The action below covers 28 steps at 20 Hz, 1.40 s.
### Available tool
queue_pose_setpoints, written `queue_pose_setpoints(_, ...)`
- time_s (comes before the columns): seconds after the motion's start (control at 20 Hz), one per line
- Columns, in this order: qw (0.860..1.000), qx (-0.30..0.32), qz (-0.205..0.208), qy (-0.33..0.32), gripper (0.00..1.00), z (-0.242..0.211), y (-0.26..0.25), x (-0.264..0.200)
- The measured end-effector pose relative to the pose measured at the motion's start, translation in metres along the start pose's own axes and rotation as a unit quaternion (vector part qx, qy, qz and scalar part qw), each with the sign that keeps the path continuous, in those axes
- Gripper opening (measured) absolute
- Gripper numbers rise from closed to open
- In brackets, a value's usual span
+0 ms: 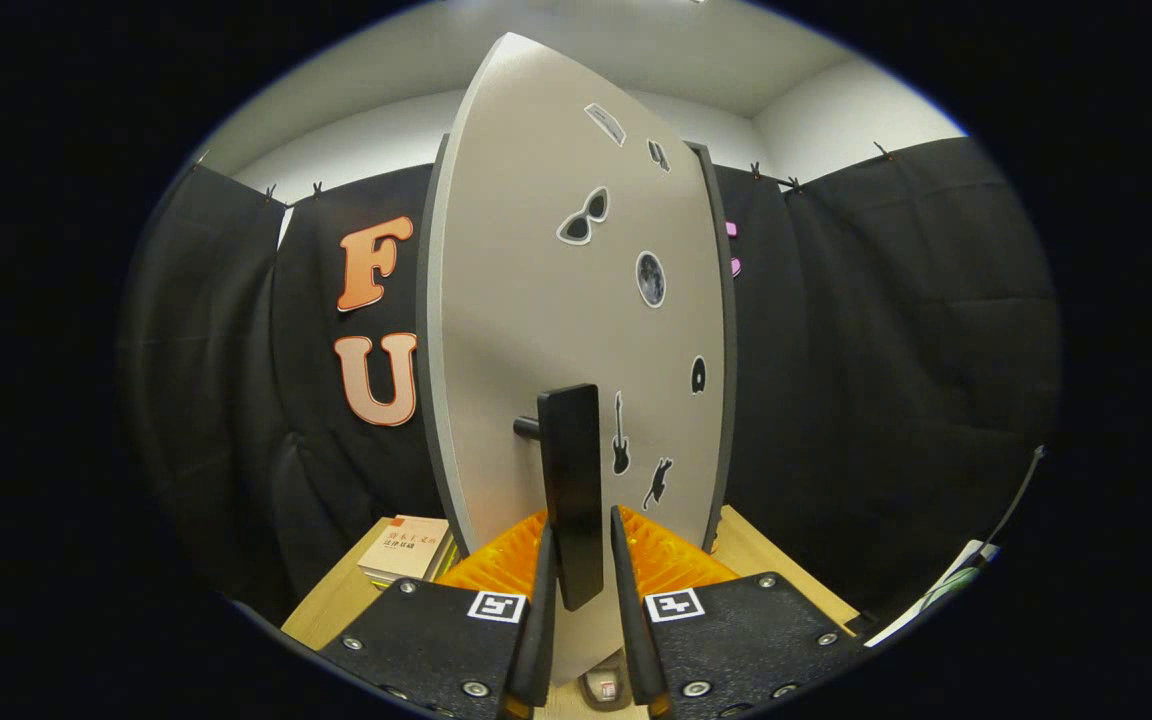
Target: Open the shoe cabinet door, grab the shoes and put them into the shoe cabinet, then close the shoe cabinet door.
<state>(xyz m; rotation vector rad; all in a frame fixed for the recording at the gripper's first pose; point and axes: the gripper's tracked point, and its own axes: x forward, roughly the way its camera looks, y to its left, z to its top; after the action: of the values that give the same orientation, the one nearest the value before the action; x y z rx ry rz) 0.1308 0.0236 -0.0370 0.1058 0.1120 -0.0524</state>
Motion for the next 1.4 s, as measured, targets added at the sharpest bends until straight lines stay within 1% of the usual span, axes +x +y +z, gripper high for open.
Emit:
queue_pose_setpoints(0.5, 0.999, 0.002, -0.038, -0.001, 0.3, -0.006, -0.056, -0.022)
queue_pose_setpoints(0.85, 0.998, 0.016, -0.063, 0.0, 0.29, -0.008, -0.101, -0.032)
queue_pose_setpoints(1.0, 0.998, 0.011, -0.067, -0.005, 0.29, -0.009, -0.114, -0.037)
queue_pose_setpoints(1.2, 0.997, 0.018, -0.072, -0.003, 0.29, -0.008, -0.136, -0.039)
queue_pose_setpoints(1.3, 0.997, 0.02, -0.074, -0.002, 0.31, -0.007, -0.148, -0.04)
queue_pose_setpoints(1.4, 0.997, 0.024, -0.076, -0.009, 0.3, -0.001, -0.16, -0.042)
